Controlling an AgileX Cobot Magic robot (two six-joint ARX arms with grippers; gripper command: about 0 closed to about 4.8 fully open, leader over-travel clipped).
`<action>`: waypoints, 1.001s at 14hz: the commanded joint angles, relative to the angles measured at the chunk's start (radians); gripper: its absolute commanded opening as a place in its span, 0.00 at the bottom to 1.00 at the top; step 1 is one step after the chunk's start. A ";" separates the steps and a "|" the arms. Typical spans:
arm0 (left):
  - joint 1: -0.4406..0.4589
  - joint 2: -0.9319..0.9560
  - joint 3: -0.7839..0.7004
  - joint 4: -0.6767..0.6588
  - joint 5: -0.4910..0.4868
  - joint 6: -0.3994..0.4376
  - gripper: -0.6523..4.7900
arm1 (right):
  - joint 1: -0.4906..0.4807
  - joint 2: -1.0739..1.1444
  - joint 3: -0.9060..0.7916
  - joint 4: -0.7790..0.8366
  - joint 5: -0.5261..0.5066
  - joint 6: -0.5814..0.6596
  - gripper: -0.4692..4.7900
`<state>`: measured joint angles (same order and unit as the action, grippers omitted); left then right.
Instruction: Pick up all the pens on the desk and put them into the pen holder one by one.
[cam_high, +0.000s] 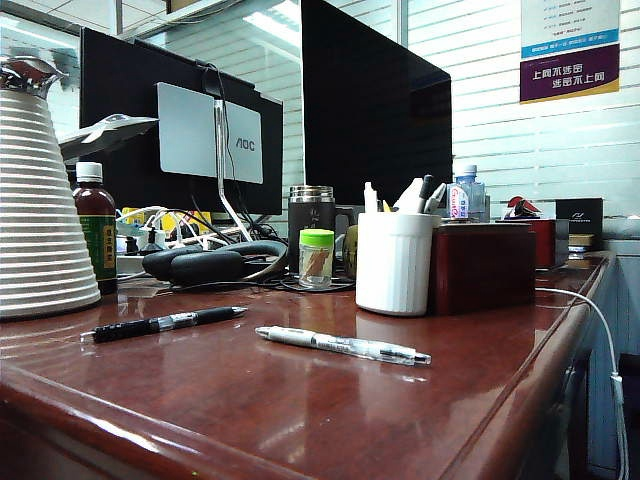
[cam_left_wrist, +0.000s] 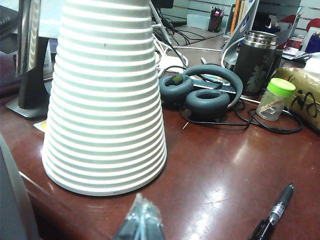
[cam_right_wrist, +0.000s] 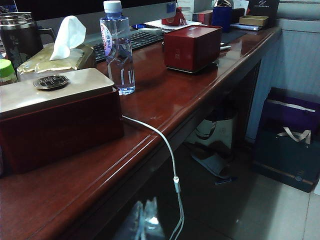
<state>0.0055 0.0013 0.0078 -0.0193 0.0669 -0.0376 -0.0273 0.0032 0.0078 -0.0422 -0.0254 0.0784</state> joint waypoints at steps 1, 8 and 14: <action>0.000 0.001 -0.001 -0.001 -0.003 0.024 0.11 | 0.001 -0.001 -0.005 0.015 0.004 0.003 0.08; -0.001 0.001 0.071 0.073 0.003 -0.170 1.00 | 0.002 -0.001 0.142 0.016 -0.056 0.003 0.85; -0.001 0.176 0.436 -0.113 0.238 -0.026 1.00 | 0.002 0.372 0.684 -0.188 -0.476 -0.121 0.87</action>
<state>0.0055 0.1444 0.4198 -0.1402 0.2955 -0.1333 -0.0273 0.3389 0.6651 -0.2401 -0.4179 -0.0391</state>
